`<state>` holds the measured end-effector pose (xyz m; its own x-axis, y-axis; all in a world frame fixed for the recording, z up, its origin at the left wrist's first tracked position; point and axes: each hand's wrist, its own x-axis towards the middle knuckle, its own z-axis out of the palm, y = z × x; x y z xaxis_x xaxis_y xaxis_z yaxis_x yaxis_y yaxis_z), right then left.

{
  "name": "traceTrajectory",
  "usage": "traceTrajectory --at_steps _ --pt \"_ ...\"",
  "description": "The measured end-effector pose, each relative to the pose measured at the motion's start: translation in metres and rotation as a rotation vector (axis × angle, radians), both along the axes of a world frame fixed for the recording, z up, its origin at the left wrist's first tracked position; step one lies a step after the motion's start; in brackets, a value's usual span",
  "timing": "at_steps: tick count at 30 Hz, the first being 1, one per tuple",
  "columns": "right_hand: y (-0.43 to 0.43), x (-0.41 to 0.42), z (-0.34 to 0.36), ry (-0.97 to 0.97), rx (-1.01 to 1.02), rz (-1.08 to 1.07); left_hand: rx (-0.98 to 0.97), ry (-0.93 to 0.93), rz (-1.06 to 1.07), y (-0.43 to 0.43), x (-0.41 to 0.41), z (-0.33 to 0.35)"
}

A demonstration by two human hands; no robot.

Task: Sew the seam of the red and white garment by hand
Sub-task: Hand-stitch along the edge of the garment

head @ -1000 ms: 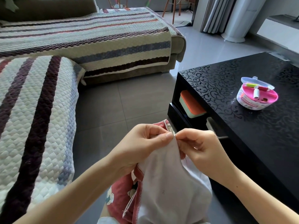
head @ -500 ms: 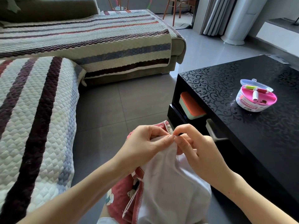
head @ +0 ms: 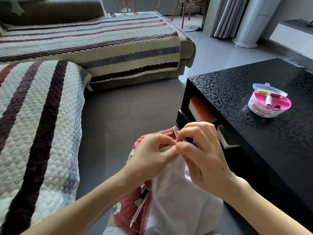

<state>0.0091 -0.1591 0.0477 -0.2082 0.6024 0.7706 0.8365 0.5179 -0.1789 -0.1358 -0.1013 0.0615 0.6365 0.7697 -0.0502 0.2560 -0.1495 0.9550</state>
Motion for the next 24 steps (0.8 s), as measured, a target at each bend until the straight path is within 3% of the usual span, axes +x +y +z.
traceTrajectory --at_steps 3,5,7,11,13,17,22,24 --pt "-0.005 -0.004 0.011 0.097 -0.023 0.135 0.022 0.053 0.040 0.003 0.001 -0.005" --pt "-0.005 -0.008 0.022 0.279 -0.094 0.300 0.019 0.111 0.064 -0.002 0.001 -0.008" --pt "0.003 -0.007 0.029 0.654 -0.293 0.457 -0.043 0.122 0.027 -0.005 0.002 -0.008" --pt "0.026 0.014 0.032 1.474 -0.897 0.714 -0.193 0.086 -0.012 0.002 -0.004 -0.002" --pt "0.040 0.033 0.031 1.586 -1.000 0.615 -0.273 0.073 -0.036 0.008 -0.008 -0.001" --pt "0.085 0.078 0.009 1.646 -0.961 0.335 -0.358 0.034 -0.091 0.012 -0.014 0.000" --pt "0.124 0.145 -0.053 1.406 -0.547 -0.510 -0.410 -0.030 -0.139 0.015 -0.023 0.004" --pt "0.122 0.152 -0.058 1.321 -0.445 -0.674 -0.416 -0.047 -0.144 0.017 -0.025 0.006"
